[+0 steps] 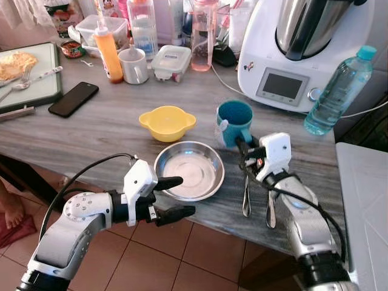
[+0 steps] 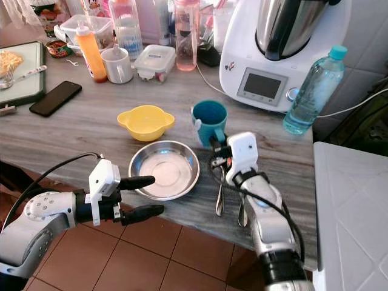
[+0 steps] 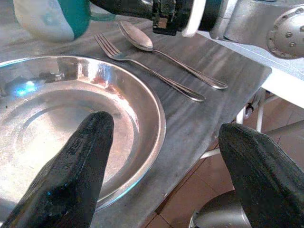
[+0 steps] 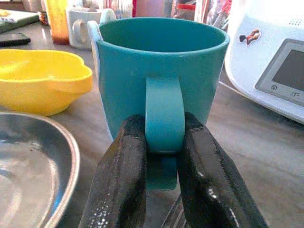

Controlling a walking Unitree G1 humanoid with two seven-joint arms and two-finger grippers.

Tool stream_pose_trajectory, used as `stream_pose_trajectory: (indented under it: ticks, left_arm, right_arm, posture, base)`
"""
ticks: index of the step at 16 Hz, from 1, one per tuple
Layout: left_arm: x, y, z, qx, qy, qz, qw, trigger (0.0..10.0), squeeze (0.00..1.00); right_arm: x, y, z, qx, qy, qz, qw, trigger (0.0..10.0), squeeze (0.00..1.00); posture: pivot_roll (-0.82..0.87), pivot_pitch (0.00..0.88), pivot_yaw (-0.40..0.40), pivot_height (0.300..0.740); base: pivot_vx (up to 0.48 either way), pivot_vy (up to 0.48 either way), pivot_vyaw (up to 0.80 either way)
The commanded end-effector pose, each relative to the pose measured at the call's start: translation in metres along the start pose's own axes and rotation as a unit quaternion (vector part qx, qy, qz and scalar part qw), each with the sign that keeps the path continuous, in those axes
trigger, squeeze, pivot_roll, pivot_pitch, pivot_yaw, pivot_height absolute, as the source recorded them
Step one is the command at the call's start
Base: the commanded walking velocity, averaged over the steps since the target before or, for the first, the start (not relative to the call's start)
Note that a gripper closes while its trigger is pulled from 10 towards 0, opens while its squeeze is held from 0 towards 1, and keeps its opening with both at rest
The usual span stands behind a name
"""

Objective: Setting the table

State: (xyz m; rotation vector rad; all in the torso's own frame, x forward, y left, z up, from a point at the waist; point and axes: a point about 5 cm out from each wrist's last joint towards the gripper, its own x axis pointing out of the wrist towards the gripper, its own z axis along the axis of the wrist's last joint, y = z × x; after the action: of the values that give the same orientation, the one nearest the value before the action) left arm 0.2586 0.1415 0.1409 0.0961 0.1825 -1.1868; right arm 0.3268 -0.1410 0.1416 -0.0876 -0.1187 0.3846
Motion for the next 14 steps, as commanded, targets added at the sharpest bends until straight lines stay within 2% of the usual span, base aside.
stream_pose_trajectory:
  ticks: [1,10,11,12,14]
  left_arm:
    - [-0.001,-0.003,0.002,0.006,0.005,-0.003,1.0,10.0,0.0]
    - [-0.001,-0.004,-0.001,0.002,0.008,0.001,1.0,10.0,0.0]
    - [-0.001,-0.004,-0.001,0.002,0.009,0.001,1.0,10.0,0.0]
    - [-0.001,-0.004,-0.002,0.002,0.01,0.002,1.0,10.0,0.0]
    - [-0.001,-0.004,-0.002,0.002,0.011,0.001,1.0,10.0,0.0]
  right_arm:
    - [0.0,-0.003,-0.003,-0.004,0.002,-0.001,1.0,10.0,0.0]
    - [0.005,0.004,-0.015,0.004,0.014,0.021,1.0,10.0,0.0]
    - [0.005,0.005,-0.016,0.005,0.012,0.025,1.0,10.0,0.41]
    - [0.005,0.006,-0.016,0.005,0.011,0.03,0.999,10.0,0.38]
    - [0.006,0.008,-0.016,0.006,0.007,0.033,0.999,10.0,0.38]
  posture:
    - [0.16,0.146,-0.012,0.74]
    - [0.16,0.149,-0.012,0.74]
    - [0.17,0.149,-0.011,0.74]
    - [0.17,0.148,-0.011,0.74]
    - [0.17,0.147,-0.01,0.74]
  base:
    - [0.0,0.0,0.0]
    - [0.0,0.0,0.0]
    - [0.0,0.0,0.0]
    - [0.0,0.0,0.0]
    - [0.0,0.0,0.0]
